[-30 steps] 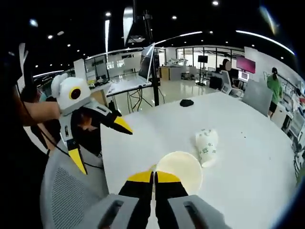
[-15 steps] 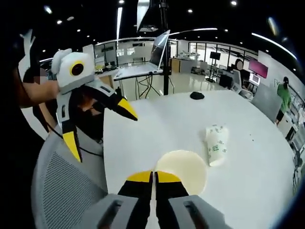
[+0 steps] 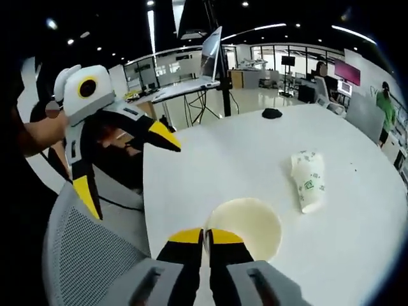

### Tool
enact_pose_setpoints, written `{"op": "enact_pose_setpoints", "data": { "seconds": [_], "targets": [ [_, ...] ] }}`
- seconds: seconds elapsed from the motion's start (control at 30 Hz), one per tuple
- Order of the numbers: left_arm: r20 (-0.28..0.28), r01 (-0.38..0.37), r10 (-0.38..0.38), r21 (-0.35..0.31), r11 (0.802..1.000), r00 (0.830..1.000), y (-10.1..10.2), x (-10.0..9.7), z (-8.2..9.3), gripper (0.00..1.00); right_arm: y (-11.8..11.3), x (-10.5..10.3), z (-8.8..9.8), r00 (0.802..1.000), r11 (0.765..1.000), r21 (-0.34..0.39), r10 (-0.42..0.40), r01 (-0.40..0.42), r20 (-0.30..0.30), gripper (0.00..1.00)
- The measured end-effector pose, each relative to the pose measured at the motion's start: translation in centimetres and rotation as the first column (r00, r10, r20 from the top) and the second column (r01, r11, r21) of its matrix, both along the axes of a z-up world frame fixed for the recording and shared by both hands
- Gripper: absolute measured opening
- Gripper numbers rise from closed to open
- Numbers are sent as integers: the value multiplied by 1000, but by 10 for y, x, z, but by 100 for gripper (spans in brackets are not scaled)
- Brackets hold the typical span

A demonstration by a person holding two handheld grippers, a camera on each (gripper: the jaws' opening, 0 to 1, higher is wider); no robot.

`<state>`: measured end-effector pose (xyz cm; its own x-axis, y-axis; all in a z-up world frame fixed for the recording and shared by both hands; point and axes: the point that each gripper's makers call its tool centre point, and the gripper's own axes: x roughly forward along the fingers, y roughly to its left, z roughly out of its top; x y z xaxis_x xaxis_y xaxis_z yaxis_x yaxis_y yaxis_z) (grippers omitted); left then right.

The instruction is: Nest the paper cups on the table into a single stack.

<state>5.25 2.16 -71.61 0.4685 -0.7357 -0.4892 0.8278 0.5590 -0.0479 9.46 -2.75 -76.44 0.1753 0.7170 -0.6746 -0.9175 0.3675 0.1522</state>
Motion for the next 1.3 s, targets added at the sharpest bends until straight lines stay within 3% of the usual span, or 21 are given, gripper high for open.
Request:
{"op": "enact_pose_setpoints", "data": {
  "seconds": [0.3,0.43,0.77,0.93,1.3],
  "targets": [
    [3,-10,10,11,1000,1000,4,5,2,73,0,0,-1,999,999,24,-22,23,-24,4],
    [6,-11,11,18,1000,1000,5,9,4,72,-1,2,4,999,999,41,-31,32,-6,7],
    [11,-14,13,39,999,1000,2,31,3,69,-13,8,31,990,980,144,-143,139,17,21],
    [31,11,-13,52,999,999,-3,51,6,70,-33,15,40,970,955,186,-241,232,32,36],
    [67,96,-103,102,990,992,-14,93,8,69,-75,20,50,929,909,243,-364,339,69,60]
  ]
}}
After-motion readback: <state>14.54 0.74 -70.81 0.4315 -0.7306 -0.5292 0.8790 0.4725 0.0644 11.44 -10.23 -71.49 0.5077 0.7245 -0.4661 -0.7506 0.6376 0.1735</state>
